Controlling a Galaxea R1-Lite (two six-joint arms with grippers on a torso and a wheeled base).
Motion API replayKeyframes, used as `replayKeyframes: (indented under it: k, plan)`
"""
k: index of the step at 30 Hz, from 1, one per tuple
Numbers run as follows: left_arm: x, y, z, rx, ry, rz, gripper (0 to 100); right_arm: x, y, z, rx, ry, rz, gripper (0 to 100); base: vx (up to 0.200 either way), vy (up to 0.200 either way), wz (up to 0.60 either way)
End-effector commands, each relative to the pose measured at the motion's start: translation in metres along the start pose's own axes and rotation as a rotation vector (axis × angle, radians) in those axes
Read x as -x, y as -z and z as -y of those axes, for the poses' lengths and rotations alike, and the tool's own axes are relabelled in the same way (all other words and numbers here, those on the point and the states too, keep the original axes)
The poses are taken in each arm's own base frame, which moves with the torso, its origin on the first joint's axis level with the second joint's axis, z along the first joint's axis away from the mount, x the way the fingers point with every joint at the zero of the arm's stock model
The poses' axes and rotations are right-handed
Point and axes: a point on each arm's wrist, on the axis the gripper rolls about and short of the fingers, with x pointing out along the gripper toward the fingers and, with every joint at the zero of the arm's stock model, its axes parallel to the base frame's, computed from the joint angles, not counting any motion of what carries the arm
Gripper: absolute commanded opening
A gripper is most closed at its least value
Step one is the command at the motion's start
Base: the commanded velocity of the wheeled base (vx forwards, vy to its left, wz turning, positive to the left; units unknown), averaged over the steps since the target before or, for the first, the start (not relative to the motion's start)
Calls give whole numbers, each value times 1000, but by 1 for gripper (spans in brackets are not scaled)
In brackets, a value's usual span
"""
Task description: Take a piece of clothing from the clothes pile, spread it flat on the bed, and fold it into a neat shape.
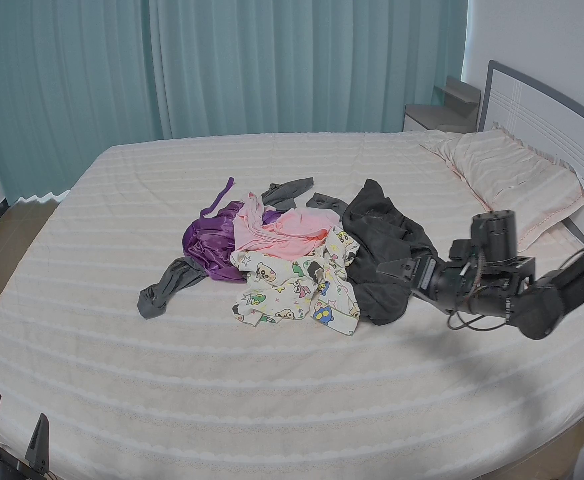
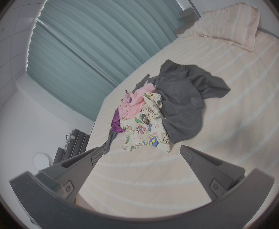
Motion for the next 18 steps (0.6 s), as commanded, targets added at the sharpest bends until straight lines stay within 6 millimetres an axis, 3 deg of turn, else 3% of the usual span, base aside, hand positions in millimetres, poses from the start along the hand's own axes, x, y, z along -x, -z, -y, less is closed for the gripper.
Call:
replayKeyframes:
  k: [1, 4, 7, 18]
  plan:
    - [0, 5, 0, 1, -1, 0, 100, -84, 34, 23, -54, 82, -56, 100, 0, 0, 0]
    - [0, 5, 0, 1, -1, 0, 100, -97, 44, 27, -43, 102, -74, 100, 0, 0, 0]
    - [0, 5, 0, 1, -1, 0, 100, -109, 42, 30, -49, 103, -68, 100, 0, 0, 0]
    - [0, 5, 0, 1, -1, 0, 100, -134, 59, 34, -35, 111, -109, 100, 0, 0, 0]
